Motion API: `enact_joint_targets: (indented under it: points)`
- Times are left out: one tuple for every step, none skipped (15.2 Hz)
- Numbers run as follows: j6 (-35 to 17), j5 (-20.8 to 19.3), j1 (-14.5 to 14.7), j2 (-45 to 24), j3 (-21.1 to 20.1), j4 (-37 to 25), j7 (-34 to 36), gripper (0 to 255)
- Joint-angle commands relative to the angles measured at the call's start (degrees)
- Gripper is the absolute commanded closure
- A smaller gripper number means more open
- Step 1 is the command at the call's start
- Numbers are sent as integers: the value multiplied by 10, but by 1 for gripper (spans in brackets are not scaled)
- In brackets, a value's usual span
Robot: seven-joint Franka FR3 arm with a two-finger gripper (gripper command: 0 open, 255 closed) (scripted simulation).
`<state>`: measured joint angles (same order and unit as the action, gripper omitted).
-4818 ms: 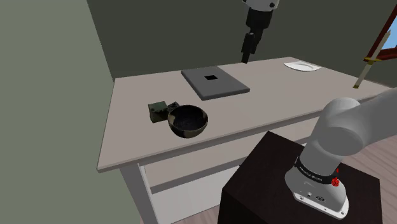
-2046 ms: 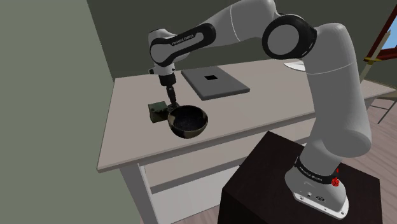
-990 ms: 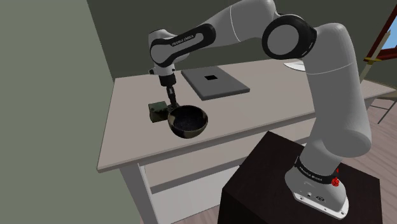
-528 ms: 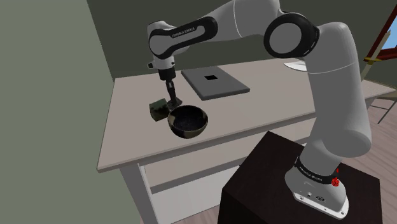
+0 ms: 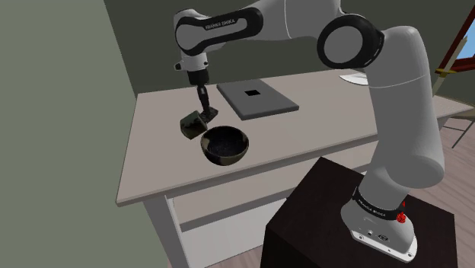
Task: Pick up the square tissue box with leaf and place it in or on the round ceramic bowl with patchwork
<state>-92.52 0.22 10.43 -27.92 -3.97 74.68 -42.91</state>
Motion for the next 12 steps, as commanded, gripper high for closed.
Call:
enact_joint_targets:
  points:
    - [16, 0, 1, -1, 0, -17, 1, 255]
    - [24, 0, 1, -1, 0, -25, 1, 255]
    - [32, 0, 1, -2, 0, -34, 1, 255]
    - [40, 0, 1, -3, 0, -43, 1, 255]
    - [48, 0, 1, -4, 0, -52, 1, 255]
    - [57, 0, 1, -5, 0, -62, 2, 255]
    - [65, 0, 1, -6, 0, -72, 2, 255]
    - [74, 0, 2, -8, 0, -82, 2, 255]
    - [83, 0, 2, -10, -1, -93, 2, 255]
    - [92, -1, 2, -12, -1, -104, 3, 255]
    - [101, -1, 2, -14, -1, -116, 3, 255]
    - [110, -1, 3, -17, -1, -128, 3, 255]
